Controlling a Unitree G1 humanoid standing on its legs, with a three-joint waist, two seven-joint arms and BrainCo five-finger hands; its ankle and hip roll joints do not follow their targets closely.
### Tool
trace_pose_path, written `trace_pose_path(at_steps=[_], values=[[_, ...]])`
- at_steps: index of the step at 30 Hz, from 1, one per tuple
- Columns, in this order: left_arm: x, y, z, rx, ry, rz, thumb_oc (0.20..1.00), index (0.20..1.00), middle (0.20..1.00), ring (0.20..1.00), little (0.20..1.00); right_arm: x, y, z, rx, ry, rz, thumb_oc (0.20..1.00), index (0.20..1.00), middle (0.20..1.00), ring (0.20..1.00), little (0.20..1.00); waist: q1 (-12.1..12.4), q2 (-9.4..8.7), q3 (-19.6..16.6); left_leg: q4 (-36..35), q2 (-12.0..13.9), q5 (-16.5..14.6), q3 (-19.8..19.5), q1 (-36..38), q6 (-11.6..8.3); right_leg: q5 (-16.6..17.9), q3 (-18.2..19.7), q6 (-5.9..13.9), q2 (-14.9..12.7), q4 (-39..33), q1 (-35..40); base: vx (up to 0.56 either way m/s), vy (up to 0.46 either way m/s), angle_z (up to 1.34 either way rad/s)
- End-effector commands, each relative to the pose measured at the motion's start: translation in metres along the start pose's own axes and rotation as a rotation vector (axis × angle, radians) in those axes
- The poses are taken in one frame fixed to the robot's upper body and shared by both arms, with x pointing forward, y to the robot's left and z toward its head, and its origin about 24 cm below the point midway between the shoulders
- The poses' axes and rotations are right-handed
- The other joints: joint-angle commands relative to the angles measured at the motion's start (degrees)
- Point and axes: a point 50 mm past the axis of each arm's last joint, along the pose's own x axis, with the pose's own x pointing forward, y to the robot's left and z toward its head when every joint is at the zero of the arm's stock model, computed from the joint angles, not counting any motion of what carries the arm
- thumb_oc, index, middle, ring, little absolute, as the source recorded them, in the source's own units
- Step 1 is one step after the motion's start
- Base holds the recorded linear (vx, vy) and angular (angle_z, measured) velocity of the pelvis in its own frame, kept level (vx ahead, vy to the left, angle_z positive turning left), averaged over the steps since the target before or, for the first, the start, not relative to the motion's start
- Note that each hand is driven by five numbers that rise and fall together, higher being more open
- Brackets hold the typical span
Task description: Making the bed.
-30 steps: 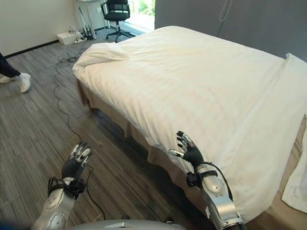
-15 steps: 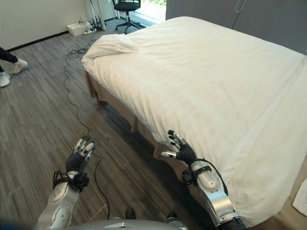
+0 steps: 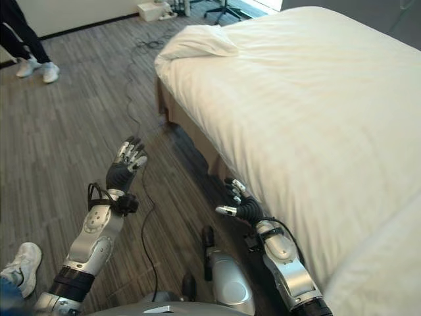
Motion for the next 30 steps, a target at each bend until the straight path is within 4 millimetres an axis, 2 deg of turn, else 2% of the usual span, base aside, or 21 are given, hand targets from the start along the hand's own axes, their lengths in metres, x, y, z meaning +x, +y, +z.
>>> trace_pose_path(at_steps=[1, 2, 3, 4, 5, 6, 7, 8, 9, 11, 12, 13, 14, 15, 16, 17, 19, 21, 25, 30], values=[[-0.005, 0.002, 0.015, 0.016, -0.098, -0.025, 1.000, 1.000, 1.000, 1.000, 1.000, -0.001, 0.003, 0.006, 0.018, -0.057, 0.032, 1.000, 1.000, 1.000, 1.000, 1.000, -3.16, 1.39, -6.34, -1.83, 0.72, -3.00, -0.35, 16.53, -7.59, 8.32, -1.24, -1.06, 4.56, -8.52, 4.04, 0.45, 0.000, 0.43], [-0.006, 0.001, 0.014, 0.005, -0.093, -0.023, 1.000, 1.000, 1.000, 1.000, 1.000, -0.001, 0.003, 0.004, 0.020, -0.052, 0.036, 1.000, 1.000, 1.000, 1.000, 1.000, -3.18, 2.31, -6.83, 0.55, 0.70, -2.15, -0.01, 15.99, -8.29, 7.82, -0.96, -1.88, 5.18, -7.94, 4.51, 0.58, 0.050, 0.04], [-0.008, 0.001, 0.012, -0.012, -0.089, -0.015, 1.000, 1.000, 1.000, 1.000, 1.000, 0.000, 0.003, 0.001, 0.003, -0.032, 0.036, 1.000, 1.000, 1.000, 1.000, 1.000, -2.78, 4.41, -7.16, 8.25, 1.26, 4.55, 1.99, 14.75, -13.58, 6.70, -2.58, -2.71, 5.75, -7.46, 6.36, 0.41, 0.038, -0.09], [-0.008, 0.001, 0.012, -0.012, -0.089, -0.015, 1.000, 1.000, 1.000, 1.000, 1.000, 0.000, 0.003, 0.001, 0.003, -0.032, 0.036, 1.000, 1.000, 1.000, 1.000, 1.000, -2.91, 4.19, -7.30, 8.23, 1.00, 4.81, 1.83, 14.51, -13.54, 6.90, -2.62, -2.67, 5.43, -7.54, 6.20, 0.43, 0.042, -0.17], [-0.008, 0.002, 0.012, -0.033, -0.090, 0.001, 1.000, 1.000, 1.000, 1.000, 1.000, 0.001, 0.001, 0.003, -0.022, -0.036, 0.034, 1.000, 1.000, 1.000, 1.000, 1.000, -3.14, 4.61, -7.67, 17.09, 2.08, 11.93, 5.86, 11.76, -19.36, 6.53, -4.20, -2.97, 4.69, -7.28, 7.72, 0.40, -0.005, -0.12], [-0.009, 0.002, 0.014, -0.061, -0.096, -0.009, 1.000, 1.000, 1.000, 1.000, 1.000, 0.003, -0.003, 0.008, -0.014, -0.056, 0.017, 1.000, 1.000, 1.000, 1.000, 1.000, -1.92, 2.61, -6.50, 29.38, 2.66, 16.65, 10.09, 4.83, -23.63, 4.69, -3.13, -3.45, 2.93, -7.70, 12.12, 0.39, -0.006, -0.03], [-0.009, 0.003, 0.014, -0.060, -0.096, -0.009, 1.000, 1.000, 1.000, 1.000, 1.000, 0.004, -0.003, 0.008, -0.013, -0.058, 0.017, 1.000, 1.000, 1.000, 1.000, 1.000, -1.82, 2.59, -6.42, 30.32, 2.79, 16.31, 10.25, 4.27, -23.64, 4.75, -3.07, -3.55, 3.03, -7.61, 11.92, 0.41, -0.056, 0.03], [-0.010, 0.005, 0.015, -0.056, -0.099, 0.007, 1.000, 1.000, 1.000, 1.000, 1.000, 0.006, -0.004, 0.010, -0.003, -0.066, 0.011, 1.000, 1.000, 1.000, 1.000, 1.000, -0.78, 2.11, -5.75, 36.45, 5.32, 18.29, 12.99, 1.80, -24.00, 2.80, -2.08, -4.67, 3.34, -7.58, 14.09, 0.35, -0.128, -0.15], [-0.006, 0.005, 0.016, -0.086, -0.104, 0.037, 1.000, 1.000, 1.000, 1.000, 1.000, 0.011, -0.004, 0.013, -0.019, -0.074, -0.018, 1.000, 1.000, 1.000, 1.000, 1.000, 1.50, -1.37, -3.45, 44.04, 11.26, 15.32, 16.79, -9.84, -20.68, 2.09, 0.33, -5.41, 1.44, -9.13, 18.28, 0.36, -0.122, -0.33], [-0.006, 0.005, 0.017, -0.085, -0.105, 0.037, 1.000, 1.000, 1.000, 1.000, 1.000, 0.011, -0.004, 0.013, -0.019, -0.076, -0.018, 1.000, 1.000, 1.000, 1.000, 1.000, 1.69, -1.42, -3.43, 44.07, 11.30, 15.35, 17.05, -9.92, -20.56, 2.25, 0.52, -5.40, 1.44, -9.18, 18.15, 0.23, -0.015, -0.90], [-0.001, 0.001, 0.016, -0.122, -0.102, 0.031, 1.000, 1.000, 1.000, 1.000, 1.000, 0.015, -0.006, 0.018, -0.008, -0.096, -0.040, 1.000, 1.000, 1.000, 1.000, 1.000, 3.57, -2.32, -2.43, 36.94, 13.58, 10.66, 15.96, -12.91, -15.55, 0.99, 3.96, -5.24, 1.81, -9.41, 21.05, 0.52, 0.189, -1.03], [-0.002, 0.002, 0.015, -0.106, -0.102, 0.026, 1.000, 1.000, 1.000, 1.000, 1.000, 0.015, -0.005, 0.017, -0.009, -0.096, -0.031, 1.000, 1.000, 1.000, 1.000, 1.000, 4.59, -1.76, -2.80, 27.34, 12.84, 9.01, 14.13, -13.18, -13.96, -0.50, 6.56, -4.54, 1.59, -8.86, 22.06, 0.52, 0.190, -0.74], [-0.002, 0.002, 0.015, -0.106, -0.102, 0.026, 1.000, 1.000, 1.000, 1.000, 1.000, 0.015, -0.005, 0.017, -0.009, -0.096, -0.031, 1.000, 1.000, 1.000, 1.000, 1.000, 4.65, -1.95, -2.90, 26.83, 12.61, 9.37, 14.31, -13.06, -13.88, -0.41, 6.65, -4.50, 1.36, -8.86, 21.92, 0.39, 0.231, -0.67], [-0.004, 0.004, 0.014, -0.102, -0.097, 0.034, 1.000, 1.000, 1.000, 1.000, 1.000, 0.014, -0.004, 0.015, -0.023, -0.084, -0.024, 1.000, 1.000, 1.000, 1.000, 1.000, 5.06, -1.31, -3.11, 19.87, 12.74, 8.25, 12.29, -12.86, -13.46, -1.21, 7.79, -3.74, 1.17, -8.12, 22.48, 0.37, 0.268, -1.00], [-0.007, 0.009, 0.012, -0.099, -0.089, 0.053, 1.000, 1.000, 1.000, 1.000, 1.000, 0.014, -0.003, 0.014, -0.053, -0.076, -0.010, 1.000, 1.000, 1.000, 1.000, 1.000, 5.23, -0.33, -3.37, 7.94, 12.79, 9.51, 9.11, -11.00, -13.79, -1.96, 10.31, -2.91, 0.82, -7.19, 22.71, 0.47, 0.340, -1.02], [-0.008, 0.012, 0.011, -0.092, -0.088, 0.064, 1.000, 1.000, 1.000, 1.000, 1.000, 0.013, -0.003, 0.014, -0.075, -0.073, -0.004, 1.000, 1.000, 1.000, 1.000, 1.000, 5.02, -0.16, -3.49, 6.33, 12.45, 10.25, 8.35, -9.82, -14.27, -2.27, 11.75, -2.61, 0.54, -6.92, 22.81, 0.38, 0.276, -0.92], [-0.010, 0.013, 0.012, -0.084, -0.088, 0.062, 1.000, 1.000, 1.000, 1.000, 1.000, 0.012, -0.004, 0.014, -0.083, -0.071, 0.005, 1.000, 1.000, 1.000, 1.000, 1.000, 5.03, -0.13, -3.50, 6.32, 11.50, 9.46, 8.04, -8.58, -13.99, -2.28, 13.05, -2.33, 0.52, -6.66, 22.73, 0.14, 0.103, -0.84], [-0.011, 0.018, 0.014, -0.063, -0.091, 0.070, 1.000, 1.000, 1.000, 1.000, 1.000, 0.010, -0.004, 0.010, -0.078, -0.054, 0.003, 1.000, 1.000, 1.000, 1.000, 1.000, 3.89, 0.13, -4.34, 0.27, 11.12, 7.80, 8.36, -4.82, -13.30, -1.65, 15.12, -1.72, 0.70, -7.36, 22.17, 0.18, 0.178, -0.89], [-0.011, 0.020, 0.018, -0.038, -0.111, 0.073, 1.000, 1.000, 1.000, 1.000, 1.000, 0.003, -0.002, -0.004, -0.014, -0.008, -0.010, 1.000, 1.000, 1.000, 1.000, 1.000, 3.14, -0.11, -5.55, -6.43, 9.90, 7.66, 12.53, -0.79, -11.57, 0.75, 19.47, 0.17, 0.62, -10.45, 21.58, 0.16, 0.179, -0.74], [-0.007, 0.014, 0.016, -0.018, -0.100, 0.045, 1.000, 1.000, 1.000, 1.000, 1.000, -0.003, 0.005, -0.007, 0.031, 0.006, 0.028, 1.000, 1.000, 1.000, 1.000, 1.000, 1.94, -0.20, -6.28, -8.20, 8.79, 7.40, 12.73, -1.25, -11.20, 1.73, 20.86, 1.10, 0.25, -12.37, 20.54, 0.06, 0.097, -0.28]])
